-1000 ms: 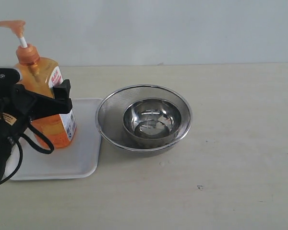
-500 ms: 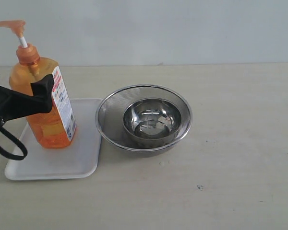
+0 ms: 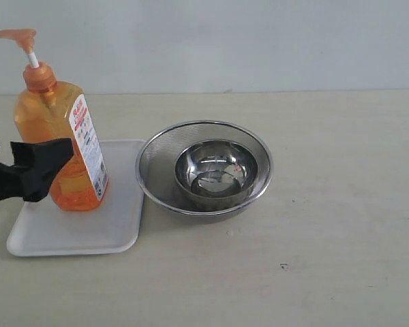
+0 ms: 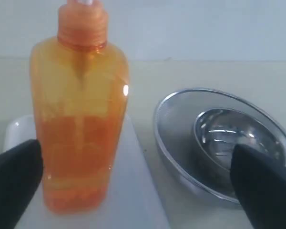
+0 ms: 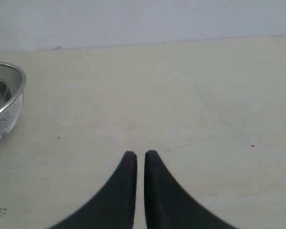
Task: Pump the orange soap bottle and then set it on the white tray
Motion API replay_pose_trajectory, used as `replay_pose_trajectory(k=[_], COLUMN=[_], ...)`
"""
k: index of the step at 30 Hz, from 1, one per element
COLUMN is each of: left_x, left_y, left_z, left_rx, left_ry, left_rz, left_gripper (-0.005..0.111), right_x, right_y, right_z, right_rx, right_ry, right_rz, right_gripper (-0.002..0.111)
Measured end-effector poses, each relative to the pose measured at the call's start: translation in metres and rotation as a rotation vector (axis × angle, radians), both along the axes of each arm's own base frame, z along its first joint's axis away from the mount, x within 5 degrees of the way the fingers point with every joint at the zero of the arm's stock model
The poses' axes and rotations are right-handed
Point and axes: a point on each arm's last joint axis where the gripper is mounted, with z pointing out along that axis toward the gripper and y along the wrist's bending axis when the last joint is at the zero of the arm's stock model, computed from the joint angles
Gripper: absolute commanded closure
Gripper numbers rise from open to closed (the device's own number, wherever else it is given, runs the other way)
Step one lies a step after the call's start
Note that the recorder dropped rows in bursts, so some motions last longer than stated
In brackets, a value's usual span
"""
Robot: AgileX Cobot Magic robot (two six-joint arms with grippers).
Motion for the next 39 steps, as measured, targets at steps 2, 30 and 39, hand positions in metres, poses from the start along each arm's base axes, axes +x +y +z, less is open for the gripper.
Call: replay_pose_trajectory(k=[2,30,39], left_x=[-0.013,-0.089,-0.087], left_y=[0.002,0.025,0.026], left_z=[0.007,0.010,0.013], left_rx=[-0.025,-0.226,-0.148], left_ry=[0.022,-0.001,-0.074], left_rz=[-0.021,-0.082,-0.097], left_gripper=[-0.001,0.100,0.100], right_x=[0.000,0.000,0.000], right_y=[0.000,0.000,0.000], right_z=[0.000,0.000,0.000], right_rx=[0.000,0.000,0.000], right_ry=[0.000,0.002,-0.002], right_rz=[0.000,0.000,0.000], right_gripper=[0.106,0.106,0.106])
